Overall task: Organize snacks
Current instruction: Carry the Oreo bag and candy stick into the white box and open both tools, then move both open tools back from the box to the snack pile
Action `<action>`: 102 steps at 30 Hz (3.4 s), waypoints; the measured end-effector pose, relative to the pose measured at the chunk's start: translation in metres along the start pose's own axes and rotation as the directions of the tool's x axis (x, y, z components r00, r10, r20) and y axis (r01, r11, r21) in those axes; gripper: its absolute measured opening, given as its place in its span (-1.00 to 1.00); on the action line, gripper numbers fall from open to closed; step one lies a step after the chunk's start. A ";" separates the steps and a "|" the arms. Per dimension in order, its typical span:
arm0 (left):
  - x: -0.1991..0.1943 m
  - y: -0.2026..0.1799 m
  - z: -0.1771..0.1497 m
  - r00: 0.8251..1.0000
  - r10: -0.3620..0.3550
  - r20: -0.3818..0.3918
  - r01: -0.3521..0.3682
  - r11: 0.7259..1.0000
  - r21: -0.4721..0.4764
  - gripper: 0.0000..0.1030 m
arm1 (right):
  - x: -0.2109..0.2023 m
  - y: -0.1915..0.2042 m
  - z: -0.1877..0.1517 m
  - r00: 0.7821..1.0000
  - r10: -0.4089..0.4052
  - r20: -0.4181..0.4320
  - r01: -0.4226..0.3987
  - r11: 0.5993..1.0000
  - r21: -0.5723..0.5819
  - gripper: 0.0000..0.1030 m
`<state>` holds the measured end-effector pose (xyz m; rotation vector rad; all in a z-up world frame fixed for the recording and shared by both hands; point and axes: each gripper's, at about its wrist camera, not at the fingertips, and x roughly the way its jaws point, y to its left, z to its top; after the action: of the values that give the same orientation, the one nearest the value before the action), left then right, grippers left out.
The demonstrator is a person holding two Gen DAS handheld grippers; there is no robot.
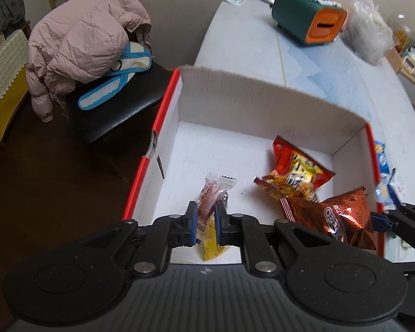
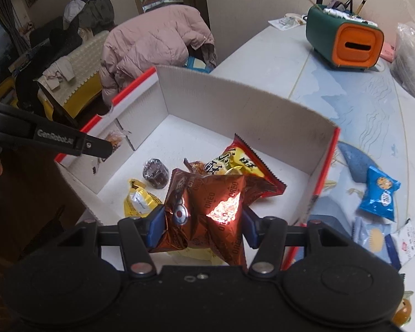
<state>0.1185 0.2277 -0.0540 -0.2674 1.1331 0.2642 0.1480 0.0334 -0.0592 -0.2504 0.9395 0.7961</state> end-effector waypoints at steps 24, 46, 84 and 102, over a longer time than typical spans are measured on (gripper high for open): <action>0.041 -0.010 -0.013 0.996 0.027 -0.083 -0.023 0.999 0.045 -0.74 | 0.020 -0.002 -0.006 0.999 0.007 -0.034 -0.005 0.999 0.041 0.26; -0.029 -0.029 -0.021 0.992 -0.100 0.078 0.093 0.992 0.085 -0.45 | -0.041 -0.014 -0.009 0.991 0.100 0.086 -0.107 0.991 0.086 0.58; -0.056 -0.213 -0.040 0.914 -0.375 0.155 0.332 0.911 0.245 0.48 | -0.163 -0.165 -0.119 0.965 -0.086 0.248 0.046 0.986 0.161 1.00; 0.036 -0.304 0.020 0.972 -0.231 0.053 0.218 0.960 0.173 0.48 | -0.126 -0.245 -0.147 0.997 -0.012 0.070 0.007 0.997 0.080 0.85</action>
<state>0.2529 -0.0481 -0.0559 -0.2342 1.0356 -0.0223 0.1870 -0.2759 -0.0783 -0.1559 0.9006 0.7524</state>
